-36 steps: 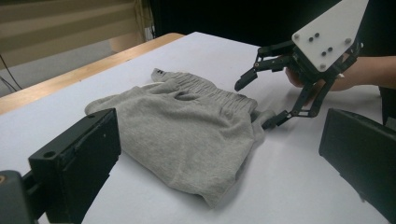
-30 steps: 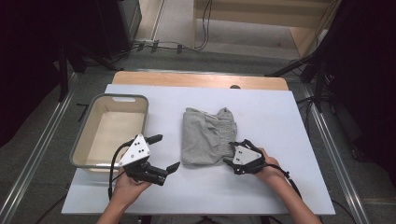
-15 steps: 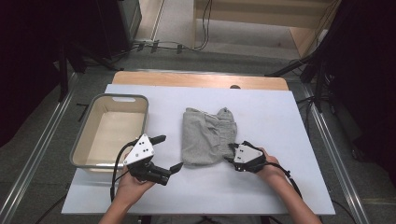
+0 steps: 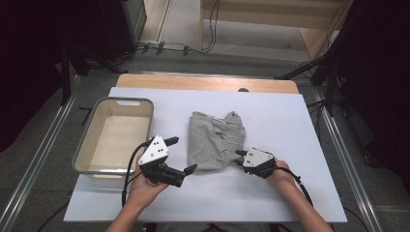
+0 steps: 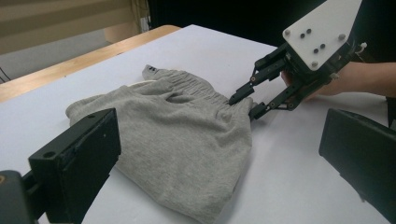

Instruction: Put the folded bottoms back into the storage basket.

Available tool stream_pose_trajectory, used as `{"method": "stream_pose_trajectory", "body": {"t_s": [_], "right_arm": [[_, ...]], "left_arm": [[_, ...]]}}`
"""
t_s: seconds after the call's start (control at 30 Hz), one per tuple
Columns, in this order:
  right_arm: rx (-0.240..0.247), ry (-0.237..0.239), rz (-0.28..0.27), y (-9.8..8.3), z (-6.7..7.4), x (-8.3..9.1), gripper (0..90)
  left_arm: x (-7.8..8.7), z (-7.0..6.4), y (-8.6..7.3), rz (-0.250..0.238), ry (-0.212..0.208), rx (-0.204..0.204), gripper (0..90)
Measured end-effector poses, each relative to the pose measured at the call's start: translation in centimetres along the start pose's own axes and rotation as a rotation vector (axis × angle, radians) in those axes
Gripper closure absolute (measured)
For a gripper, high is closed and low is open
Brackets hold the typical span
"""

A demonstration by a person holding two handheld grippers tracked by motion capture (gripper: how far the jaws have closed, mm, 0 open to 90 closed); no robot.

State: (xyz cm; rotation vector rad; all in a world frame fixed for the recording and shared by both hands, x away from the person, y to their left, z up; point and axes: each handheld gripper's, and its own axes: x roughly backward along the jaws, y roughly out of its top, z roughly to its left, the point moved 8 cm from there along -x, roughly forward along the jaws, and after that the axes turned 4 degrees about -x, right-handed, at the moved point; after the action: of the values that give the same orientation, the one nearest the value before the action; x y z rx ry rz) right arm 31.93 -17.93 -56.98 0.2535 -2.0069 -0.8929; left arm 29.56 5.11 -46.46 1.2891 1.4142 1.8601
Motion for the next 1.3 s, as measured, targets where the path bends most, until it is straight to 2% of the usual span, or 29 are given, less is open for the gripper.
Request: {"method": "stream_pose_trajectory", "body": {"t_s": [0.27,0.4,0.63,0.8,0.97,1.13,1.2,1.3], "right_arm": [[-0.02,0.025,-0.001,0.0,-0.1,0.1,69.7],[-0.023,0.03,0.001,0.0,-0.2,0.1,69.7],[-0.038,0.041,0.001,0.0,-0.3,0.1,69.6],[-0.046,0.053,0.004,0.0,-0.3,0.1,69.6],[-0.052,0.054,0.009,0.1,-0.4,0.1,69.6],[-0.059,0.06,0.012,0.1,-0.4,0.1,69.5],[-0.062,0.062,0.012,0.1,-0.4,0.1,69.6],[-0.067,0.064,0.013,0.1,-0.4,0.1,69.5]], "left_arm": [[-1.0,0.1,0.2,0.026,0.003,0.009,0.0],[-1.6,0.4,0.4,0.028,0.005,0.036,0.0],[-3.4,1.3,0.7,0.064,0.013,0.097,0.0],[-4.5,1.8,1.3,0.071,0.031,0.113,0.0],[-5.9,2.7,2.3,0.078,0.041,0.151,0.0],[-6.9,3.4,2.7,0.088,0.046,0.176,0.0],[-7.7,4.1,2.8,0.093,0.055,0.205,0.0],[-8.5,4.8,2.9,0.112,0.063,0.222,0.0]]}}
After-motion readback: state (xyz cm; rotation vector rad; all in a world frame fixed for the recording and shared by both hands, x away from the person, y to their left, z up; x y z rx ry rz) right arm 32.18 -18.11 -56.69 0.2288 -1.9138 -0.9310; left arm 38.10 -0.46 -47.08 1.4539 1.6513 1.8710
